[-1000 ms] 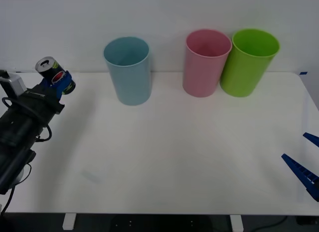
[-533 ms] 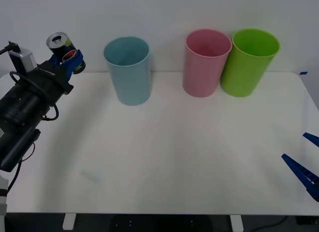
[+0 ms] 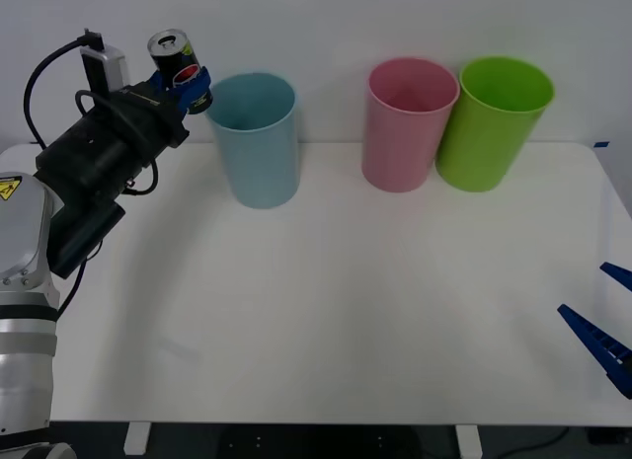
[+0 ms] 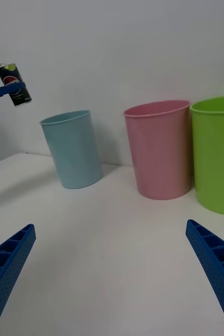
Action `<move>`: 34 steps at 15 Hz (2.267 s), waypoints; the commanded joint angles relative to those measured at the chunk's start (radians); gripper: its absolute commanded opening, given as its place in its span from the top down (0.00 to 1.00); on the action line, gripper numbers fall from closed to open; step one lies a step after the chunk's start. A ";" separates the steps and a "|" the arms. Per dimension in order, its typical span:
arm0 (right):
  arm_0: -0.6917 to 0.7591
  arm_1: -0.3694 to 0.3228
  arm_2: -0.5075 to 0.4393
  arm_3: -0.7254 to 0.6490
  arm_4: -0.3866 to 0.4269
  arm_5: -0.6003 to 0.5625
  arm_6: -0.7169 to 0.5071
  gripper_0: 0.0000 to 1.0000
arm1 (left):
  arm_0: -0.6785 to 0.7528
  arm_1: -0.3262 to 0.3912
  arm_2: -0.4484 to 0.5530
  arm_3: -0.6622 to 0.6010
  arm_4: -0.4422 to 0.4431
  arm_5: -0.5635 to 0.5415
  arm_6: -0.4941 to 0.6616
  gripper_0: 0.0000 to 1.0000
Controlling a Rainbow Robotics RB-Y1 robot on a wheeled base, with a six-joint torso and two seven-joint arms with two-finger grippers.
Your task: Grasp the object on the table and drop it into the matching bin: aluminum can to the light blue bin, PET bottle to the pink bin.
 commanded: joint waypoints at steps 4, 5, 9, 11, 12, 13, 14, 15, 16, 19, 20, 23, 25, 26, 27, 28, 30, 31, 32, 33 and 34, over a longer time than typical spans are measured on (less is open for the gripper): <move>0.000 0.000 0.000 0.000 0.000 0.000 0.000 0.00 | -0.187 -0.024 0.018 0.222 -0.125 0.000 -0.033 1.00; 0.000 0.000 0.000 0.000 0.000 0.000 0.000 0.00 | -0.213 -0.024 0.024 0.251 -0.142 0.000 -0.037 1.00; 0.000 0.000 0.000 0.000 0.000 0.000 0.000 0.00 | -0.319 -0.026 0.057 0.374 -0.223 0.006 -0.047 1.00; 0.000 0.000 0.000 0.000 0.000 0.000 0.000 0.00 | -0.354 -0.027 0.058 0.412 -0.239 0.009 -0.047 1.00; 0.000 0.000 0.000 0.000 0.000 0.000 0.000 0.00 | -0.365 -0.027 0.058 0.423 -0.251 0.011 -0.040 1.00; 0.000 0.000 0.000 0.000 0.000 0.000 0.000 0.00 | -0.374 -0.029 0.057 0.432 -0.251 0.009 -0.037 1.00; 0.000 0.000 0.000 0.000 0.000 0.000 0.000 0.00 | -0.377 -0.029 0.049 0.434 -0.253 0.011 -0.036 1.00; 0.000 0.000 0.000 0.000 0.000 0.000 0.000 0.00 | -0.376 -0.029 0.043 0.434 -0.251 0.009 -0.033 1.00; 0.000 0.000 0.000 0.000 0.000 0.000 0.000 0.00 | -0.377 -0.035 0.043 0.434 -0.253 0.009 -0.031 1.00; 0.000 0.000 0.000 0.000 0.000 0.000 0.000 0.00 | -0.377 -0.036 0.040 0.434 -0.253 0.011 -0.033 1.00; 0.000 0.000 0.000 0.000 0.000 0.000 0.000 0.00 | -0.376 -0.036 0.038 0.434 -0.253 0.009 -0.034 1.00; 0.000 0.000 0.000 0.000 0.000 0.000 0.000 0.00 | -0.377 -0.036 0.040 0.434 -0.253 0.009 -0.036 0.99; 0.000 0.000 0.000 0.000 0.000 0.000 0.000 0.00 | -0.376 -0.036 0.038 0.434 -0.253 0.009 -0.044 0.00; 0.000 0.000 0.000 0.000 0.000 0.000 0.000 0.00 | -0.376 -0.036 0.038 0.434 -0.253 0.009 -0.047 0.00; 0.000 0.000 0.000 0.000 0.000 0.000 0.000 0.00 | -0.376 -0.036 0.037 0.434 -0.251 0.009 -0.051 0.00; 0.000 0.000 0.000 0.000 0.000 0.000 0.000 0.00 | -0.377 -0.036 0.037 0.434 -0.250 0.009 -0.053 0.00; 0.000 0.000 0.000 0.000 0.000 0.000 0.000 0.00 | -0.376 -0.036 0.035 0.434 -0.250 0.009 -0.054 0.00; 0.000 0.000 0.000 0.000 0.000 0.000 0.000 0.00 | -0.376 -0.036 0.035 0.434 -0.250 0.009 -0.054 0.00; 0.000 0.000 0.000 0.000 0.000 0.000 0.000 0.00 | -0.376 -0.035 0.035 0.434 -0.246 0.009 -0.054 0.00; 0.000 0.000 0.000 0.000 0.000 0.000 0.000 0.00 | -0.376 -0.035 0.040 0.434 -0.245 0.000 -0.054 0.00; 0.000 0.000 0.000 0.000 0.000 0.000 0.000 0.00 | -0.373 -0.036 0.049 0.434 -0.233 -0.021 -0.054 0.00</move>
